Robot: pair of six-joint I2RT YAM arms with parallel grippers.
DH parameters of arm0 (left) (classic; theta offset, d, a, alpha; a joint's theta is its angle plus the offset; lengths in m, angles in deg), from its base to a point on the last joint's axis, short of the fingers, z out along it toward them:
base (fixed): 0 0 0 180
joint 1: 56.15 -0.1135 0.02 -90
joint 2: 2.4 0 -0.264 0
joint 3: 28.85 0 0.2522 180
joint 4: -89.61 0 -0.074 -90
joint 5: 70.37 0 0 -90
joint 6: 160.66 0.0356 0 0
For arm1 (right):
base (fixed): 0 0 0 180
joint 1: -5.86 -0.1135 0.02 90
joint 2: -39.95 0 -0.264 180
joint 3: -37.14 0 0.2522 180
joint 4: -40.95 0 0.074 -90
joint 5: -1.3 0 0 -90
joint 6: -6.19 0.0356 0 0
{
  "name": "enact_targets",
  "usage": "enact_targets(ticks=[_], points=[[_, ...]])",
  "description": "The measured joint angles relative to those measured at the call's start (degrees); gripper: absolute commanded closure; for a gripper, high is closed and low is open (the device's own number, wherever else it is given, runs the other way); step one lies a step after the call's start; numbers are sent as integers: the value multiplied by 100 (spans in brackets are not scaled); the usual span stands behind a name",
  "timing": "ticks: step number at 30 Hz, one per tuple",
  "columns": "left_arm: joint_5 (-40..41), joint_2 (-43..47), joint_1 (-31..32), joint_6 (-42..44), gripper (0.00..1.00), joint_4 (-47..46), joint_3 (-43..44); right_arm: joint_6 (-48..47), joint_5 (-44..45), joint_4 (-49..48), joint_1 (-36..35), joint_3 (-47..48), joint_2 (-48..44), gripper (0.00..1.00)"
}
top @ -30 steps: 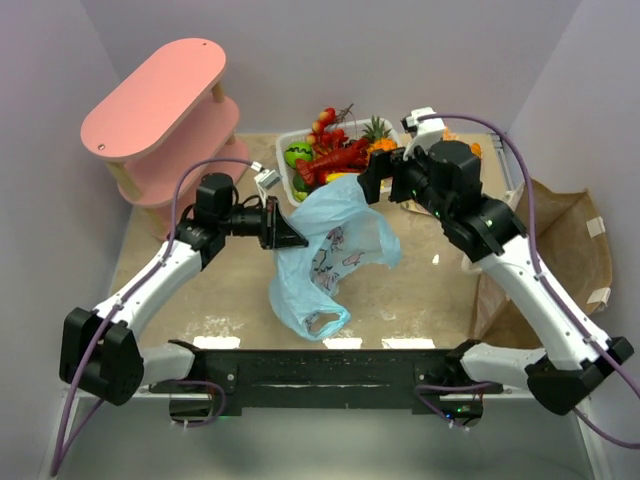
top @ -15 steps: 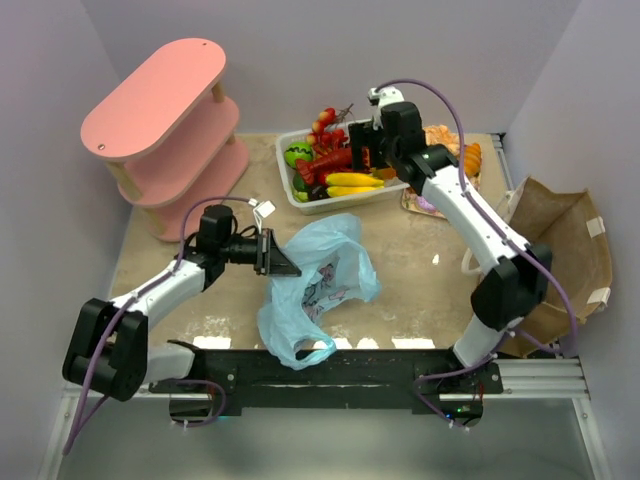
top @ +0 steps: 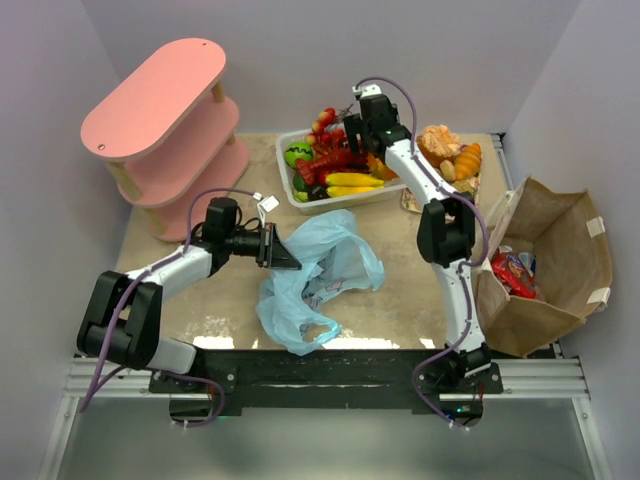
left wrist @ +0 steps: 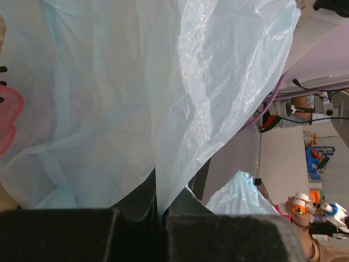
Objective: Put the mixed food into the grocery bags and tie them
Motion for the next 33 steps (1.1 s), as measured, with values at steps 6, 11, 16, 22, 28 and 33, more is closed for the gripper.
enact_targets(ticks=[6, 11, 16, 22, 28, 33], points=[[-70, -26, -4, 295, 100, 210, 50, -431, 372, -199, 26, 638, 743, 3], [-81, -66, -26, 374, 100, 249, 50, -610, 765, -302, 0, 667, 811, 15], [-83, -70, -26, 380, 100, 247, 50, -776, 1235, -398, -15, 763, 920, 42], [-83, -70, -31, 411, 100, 249, 50, -994, 1126, -765, -13, 570, 839, 90], [-83, -70, -33, 420, 100, 247, 50, -916, 686, -942, 37, 7, 413, 100], [-83, -70, -39, 420, 100, 247, 50, -824, 310, -866, 83, -199, -4, 100]])
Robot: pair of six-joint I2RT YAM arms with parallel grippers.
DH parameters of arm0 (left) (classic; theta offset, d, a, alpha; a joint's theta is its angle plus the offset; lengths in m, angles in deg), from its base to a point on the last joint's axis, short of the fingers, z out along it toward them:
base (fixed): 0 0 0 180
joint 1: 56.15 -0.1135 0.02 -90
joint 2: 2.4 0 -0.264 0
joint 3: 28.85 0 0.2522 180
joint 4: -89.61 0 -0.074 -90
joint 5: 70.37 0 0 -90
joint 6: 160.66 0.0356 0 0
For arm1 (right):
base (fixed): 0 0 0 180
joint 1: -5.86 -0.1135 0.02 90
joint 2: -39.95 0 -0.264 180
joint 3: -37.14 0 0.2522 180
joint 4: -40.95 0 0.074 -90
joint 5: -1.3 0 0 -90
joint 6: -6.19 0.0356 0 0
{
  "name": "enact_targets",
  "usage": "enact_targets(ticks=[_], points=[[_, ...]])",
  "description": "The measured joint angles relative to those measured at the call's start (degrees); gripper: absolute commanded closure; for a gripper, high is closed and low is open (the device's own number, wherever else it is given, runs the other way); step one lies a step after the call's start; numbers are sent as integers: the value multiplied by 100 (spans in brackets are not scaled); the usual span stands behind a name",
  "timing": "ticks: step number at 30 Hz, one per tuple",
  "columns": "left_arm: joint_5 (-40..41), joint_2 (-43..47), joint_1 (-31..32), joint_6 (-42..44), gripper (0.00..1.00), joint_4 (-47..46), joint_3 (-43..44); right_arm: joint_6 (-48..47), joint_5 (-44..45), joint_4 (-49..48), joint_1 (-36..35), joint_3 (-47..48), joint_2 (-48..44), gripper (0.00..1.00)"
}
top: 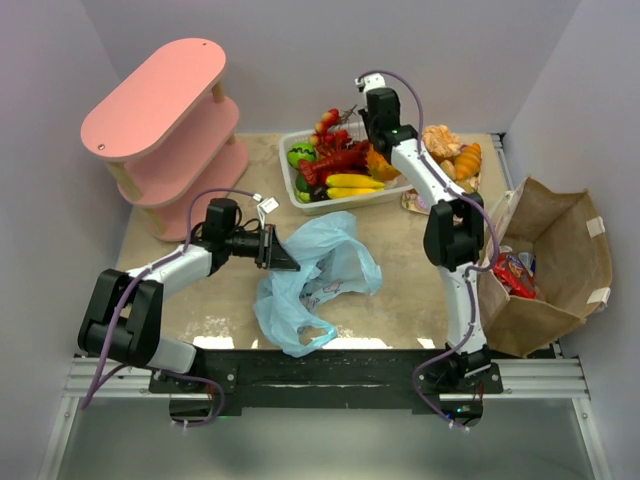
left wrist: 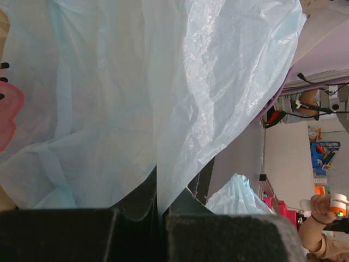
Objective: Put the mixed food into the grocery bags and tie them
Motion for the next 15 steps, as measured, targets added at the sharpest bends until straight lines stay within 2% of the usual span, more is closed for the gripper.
enact_targets(ticks=[8, 15], points=[[0, 4, -26, -7, 100, -9, 0, 267, -658, -195, -2, -710, -1252, 100], [-2, -26, -103, -389, 100, -380, 9, 649, -1508, -721, -81, -1867, -2942, 100]])
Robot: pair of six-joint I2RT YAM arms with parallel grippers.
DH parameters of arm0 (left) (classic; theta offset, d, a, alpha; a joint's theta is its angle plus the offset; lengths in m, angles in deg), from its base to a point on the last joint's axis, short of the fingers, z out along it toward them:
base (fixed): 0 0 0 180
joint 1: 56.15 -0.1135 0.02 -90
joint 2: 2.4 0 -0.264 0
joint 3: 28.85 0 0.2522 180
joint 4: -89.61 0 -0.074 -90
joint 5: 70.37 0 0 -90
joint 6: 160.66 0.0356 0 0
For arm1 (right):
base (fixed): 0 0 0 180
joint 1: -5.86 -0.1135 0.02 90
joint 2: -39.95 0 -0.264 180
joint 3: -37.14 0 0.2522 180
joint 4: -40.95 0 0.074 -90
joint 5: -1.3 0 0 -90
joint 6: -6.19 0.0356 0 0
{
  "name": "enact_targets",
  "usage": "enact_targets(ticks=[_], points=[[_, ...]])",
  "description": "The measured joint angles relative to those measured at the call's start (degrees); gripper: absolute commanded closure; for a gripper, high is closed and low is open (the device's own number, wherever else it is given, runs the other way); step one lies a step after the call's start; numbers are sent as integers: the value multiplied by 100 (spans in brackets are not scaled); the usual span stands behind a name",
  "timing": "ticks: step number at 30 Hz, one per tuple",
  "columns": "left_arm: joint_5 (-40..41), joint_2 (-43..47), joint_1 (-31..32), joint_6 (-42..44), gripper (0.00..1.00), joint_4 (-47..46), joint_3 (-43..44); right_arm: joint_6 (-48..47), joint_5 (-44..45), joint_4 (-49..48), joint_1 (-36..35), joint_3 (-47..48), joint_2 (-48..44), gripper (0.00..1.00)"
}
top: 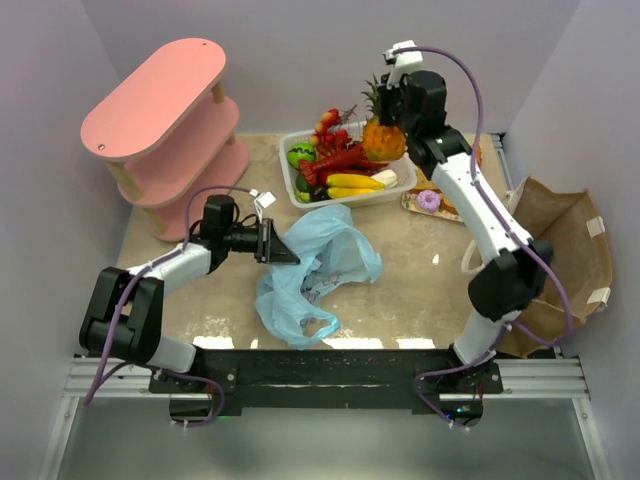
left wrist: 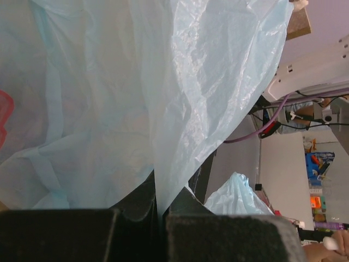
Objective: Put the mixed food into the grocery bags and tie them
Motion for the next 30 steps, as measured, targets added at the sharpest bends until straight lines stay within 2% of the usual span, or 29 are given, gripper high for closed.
enact_targets(ticks=[4, 7, 10, 17, 23, 30], points=[[61, -210, -37, -153, 100, -46, 195, 280, -452, -317, -321, -896, -1126, 100], [79, -400, -70, -212, 100, -42, 413, 531, -800, -566, -831, -1823, -2039, 100], [94, -557, -96, -232, 100, -52, 570, 774, -1196, -693, -1279, -2470, -2579, 100], [105, -673, -162, -262, 100, -63, 601, 1217, -1679, -713, -1679, -4006, -3357, 100], [179, -678, -201, -251, 100, -13, 619, 1233, -2031, -431, -1755, -4575, -3458, 100], [455, -833, -216, 48, 100, 479, 984, 1174, -2594, -267, -1917, -5149, -4026, 100]])
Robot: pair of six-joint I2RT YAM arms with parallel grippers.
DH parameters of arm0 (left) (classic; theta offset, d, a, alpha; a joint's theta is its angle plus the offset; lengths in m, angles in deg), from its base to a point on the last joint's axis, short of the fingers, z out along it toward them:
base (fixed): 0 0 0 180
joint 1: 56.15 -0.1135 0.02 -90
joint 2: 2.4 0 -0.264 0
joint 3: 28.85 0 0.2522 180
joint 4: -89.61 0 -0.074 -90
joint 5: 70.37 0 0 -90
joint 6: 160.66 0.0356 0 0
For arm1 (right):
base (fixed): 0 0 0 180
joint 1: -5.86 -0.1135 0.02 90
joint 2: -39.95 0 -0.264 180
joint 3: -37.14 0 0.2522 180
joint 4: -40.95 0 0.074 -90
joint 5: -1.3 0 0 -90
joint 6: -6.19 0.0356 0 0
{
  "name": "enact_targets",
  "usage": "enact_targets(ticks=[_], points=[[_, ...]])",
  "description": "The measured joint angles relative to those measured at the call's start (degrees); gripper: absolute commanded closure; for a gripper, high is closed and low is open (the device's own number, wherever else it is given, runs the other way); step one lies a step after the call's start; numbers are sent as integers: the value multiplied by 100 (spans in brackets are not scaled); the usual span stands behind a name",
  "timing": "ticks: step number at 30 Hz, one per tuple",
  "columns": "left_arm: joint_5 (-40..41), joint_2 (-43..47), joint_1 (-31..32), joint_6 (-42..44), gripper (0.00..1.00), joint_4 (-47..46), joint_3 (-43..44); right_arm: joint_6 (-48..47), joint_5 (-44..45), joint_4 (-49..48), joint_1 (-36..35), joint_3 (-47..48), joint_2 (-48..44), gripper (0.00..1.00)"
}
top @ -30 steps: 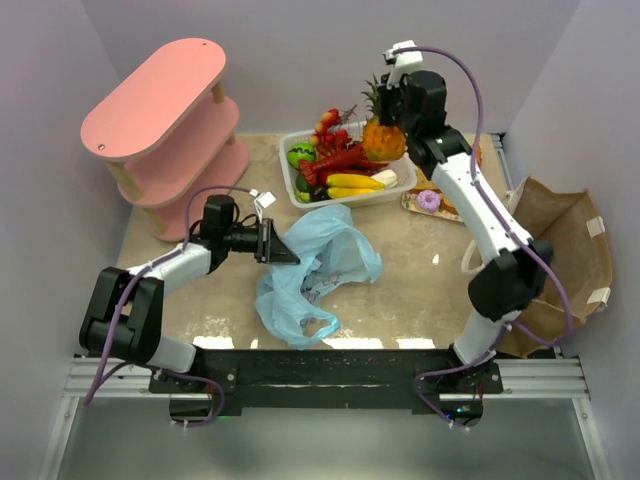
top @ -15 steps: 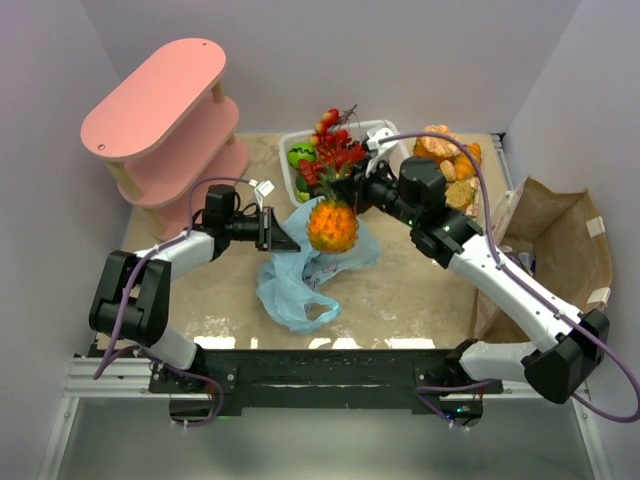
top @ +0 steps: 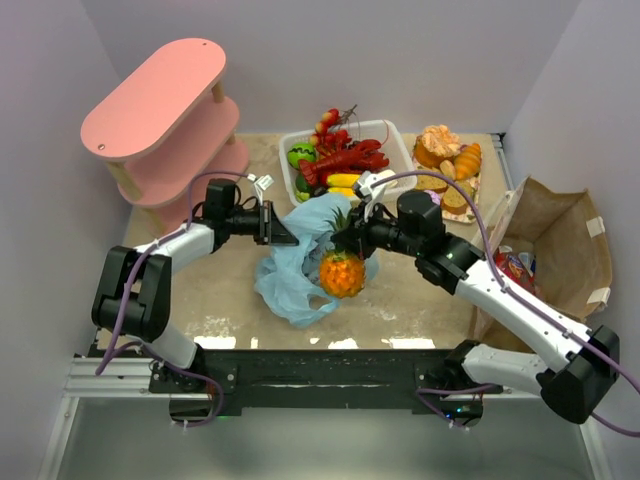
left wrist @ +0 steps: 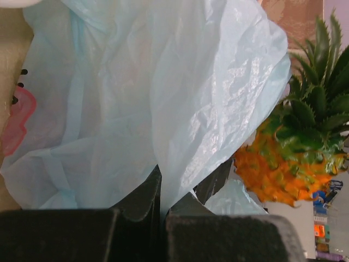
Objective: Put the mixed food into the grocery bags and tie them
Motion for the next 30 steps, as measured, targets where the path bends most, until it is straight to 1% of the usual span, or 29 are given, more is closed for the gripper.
enact_targets(ticks=[3, 10, 14, 18, 23, 26, 30], points=[[22, -15, 0, 70, 100, 107, 96, -15, -181, -87, -39, -229, -46, 100], [46, -15, 0, 146, 100, 214, 122, -37, -341, 2, -192, -463, 490, 100], [50, -35, 0, 208, 100, 273, 122, -140, -415, 2, -457, -503, 380, 100], [107, -87, 0, 334, 100, 435, 144, -227, -542, 0, -702, -492, 48, 100], [168, -92, 0, 409, 100, 586, 155, -289, -529, -28, -1141, -306, -138, 100], [170, -92, 0, 483, 100, 623, 160, -308, -527, -61, -1329, -295, -142, 100], [168, -92, 0, 507, 100, 636, 162, -304, -369, -24, -1346, -295, 76, 100]])
